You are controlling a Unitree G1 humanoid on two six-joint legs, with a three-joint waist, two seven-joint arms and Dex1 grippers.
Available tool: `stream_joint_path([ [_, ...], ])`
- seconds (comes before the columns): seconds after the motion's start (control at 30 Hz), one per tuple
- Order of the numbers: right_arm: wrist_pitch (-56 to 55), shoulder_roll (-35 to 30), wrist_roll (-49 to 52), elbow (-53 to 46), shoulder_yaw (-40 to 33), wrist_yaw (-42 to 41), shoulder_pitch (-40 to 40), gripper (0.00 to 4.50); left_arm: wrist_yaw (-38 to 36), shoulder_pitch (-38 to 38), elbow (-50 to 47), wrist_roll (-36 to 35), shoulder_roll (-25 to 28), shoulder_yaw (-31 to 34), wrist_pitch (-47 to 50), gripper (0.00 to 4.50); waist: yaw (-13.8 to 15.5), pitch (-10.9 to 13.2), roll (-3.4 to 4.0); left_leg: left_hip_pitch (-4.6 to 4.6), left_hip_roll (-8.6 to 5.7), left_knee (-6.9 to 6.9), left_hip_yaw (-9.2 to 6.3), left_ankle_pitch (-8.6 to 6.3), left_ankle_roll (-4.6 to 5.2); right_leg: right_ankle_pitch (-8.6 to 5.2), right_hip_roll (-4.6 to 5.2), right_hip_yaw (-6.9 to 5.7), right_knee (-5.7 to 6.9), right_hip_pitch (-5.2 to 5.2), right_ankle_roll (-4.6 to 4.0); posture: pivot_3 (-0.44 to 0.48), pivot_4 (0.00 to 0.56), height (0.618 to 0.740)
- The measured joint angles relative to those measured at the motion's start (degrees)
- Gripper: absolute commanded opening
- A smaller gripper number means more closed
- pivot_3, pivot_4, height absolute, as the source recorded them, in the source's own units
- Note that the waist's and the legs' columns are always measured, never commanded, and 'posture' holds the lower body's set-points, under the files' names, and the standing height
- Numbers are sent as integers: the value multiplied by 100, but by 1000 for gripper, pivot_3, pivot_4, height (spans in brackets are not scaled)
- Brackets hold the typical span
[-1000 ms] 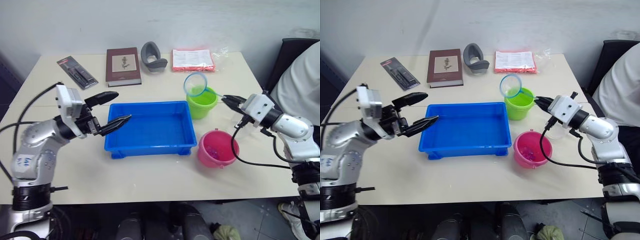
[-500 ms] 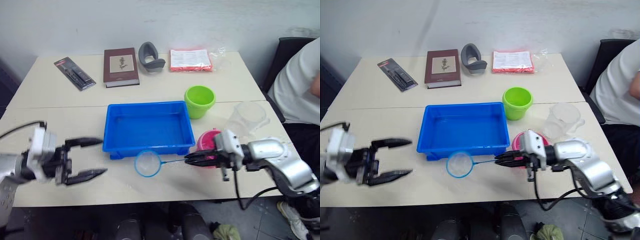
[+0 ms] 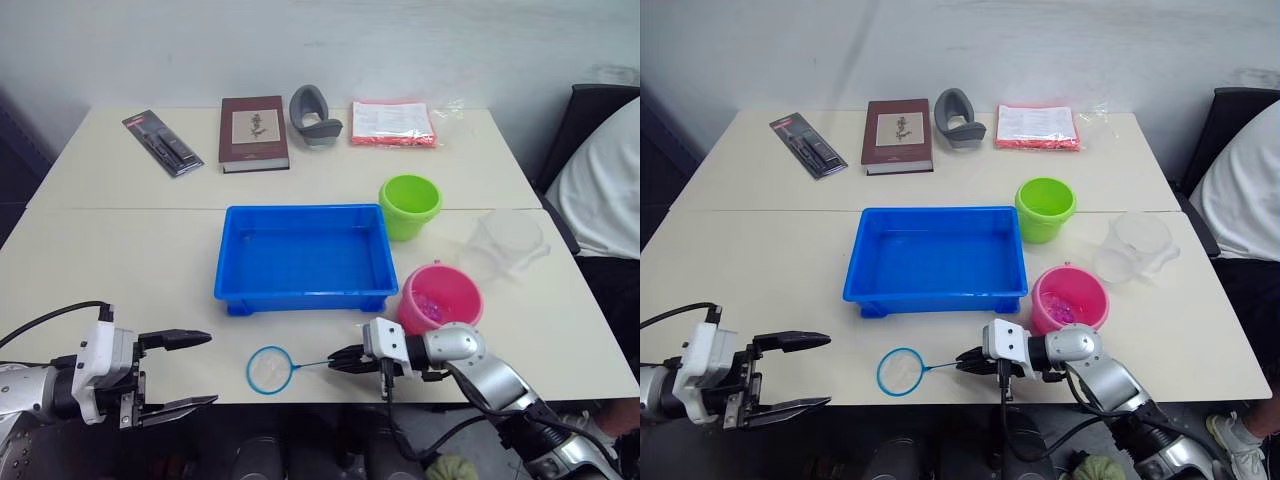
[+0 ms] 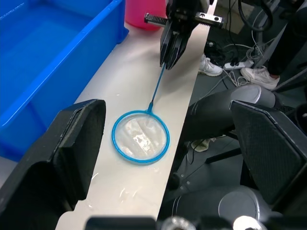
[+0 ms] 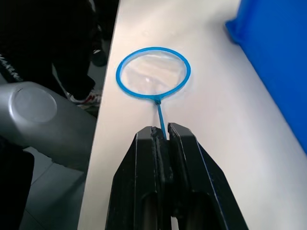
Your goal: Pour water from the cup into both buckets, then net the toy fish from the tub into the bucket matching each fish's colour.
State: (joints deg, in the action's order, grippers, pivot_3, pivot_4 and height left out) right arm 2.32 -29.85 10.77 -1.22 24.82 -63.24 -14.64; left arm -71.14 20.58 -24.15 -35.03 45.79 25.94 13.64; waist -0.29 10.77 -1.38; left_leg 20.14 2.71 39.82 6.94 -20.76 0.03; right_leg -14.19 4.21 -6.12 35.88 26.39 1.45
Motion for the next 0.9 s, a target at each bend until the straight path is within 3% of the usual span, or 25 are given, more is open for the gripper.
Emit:
stream_joint_path([
  [0.2,51,25,20,90,15,-405,-159,4254,127,-141,31,169,3,-270,-13,4500,-23,-7,-11,-2,4,0,0,-5,9,3,-2,-1,0,-1,-6,0,150,740],
  [0.23,71,25,85,65,-30,-429,-159,4454,166,-135,31,165,-3,-268,-5,4500,-21,-6,-10,-1,3,0,0,-5,9,3,-1,-1,0,0,-6,0,150,740],
  [0.37,586,-119,901,-659,-534,-576,-148,4454,274,121,17,136,-76,-176,12,4500,-11,-2,-4,1,3,0,0,-7,9,3,0,-1,-1,2,-6,0,150,740],
  [0.57,1581,-1043,2139,-1870,-1661,-736,-21,4454,551,254,251,393,-248,363,-533,4500,41,-3,-5,4,2,1,-7,-28,40,3,6,-6,-9,-2,-7,0,150,740],
  [0.73,1921,-1962,2996,-2081,-3237,-1054,340,4454,966,162,886,773,-198,776,-685,4500,57,3,4,6,2,0,-6,-37,48,3,1,-9,-21,-3,-6,0,150,740],
  [0.9,1148,-2178,2585,-1478,-4327,-1169,1162,4454,1355,-224,1170,1133,-192,658,-848,4500,115,-1,-2,6,-2,0,6,-40,53,8,2,-2,-26,-5,3,0,150,740],
])
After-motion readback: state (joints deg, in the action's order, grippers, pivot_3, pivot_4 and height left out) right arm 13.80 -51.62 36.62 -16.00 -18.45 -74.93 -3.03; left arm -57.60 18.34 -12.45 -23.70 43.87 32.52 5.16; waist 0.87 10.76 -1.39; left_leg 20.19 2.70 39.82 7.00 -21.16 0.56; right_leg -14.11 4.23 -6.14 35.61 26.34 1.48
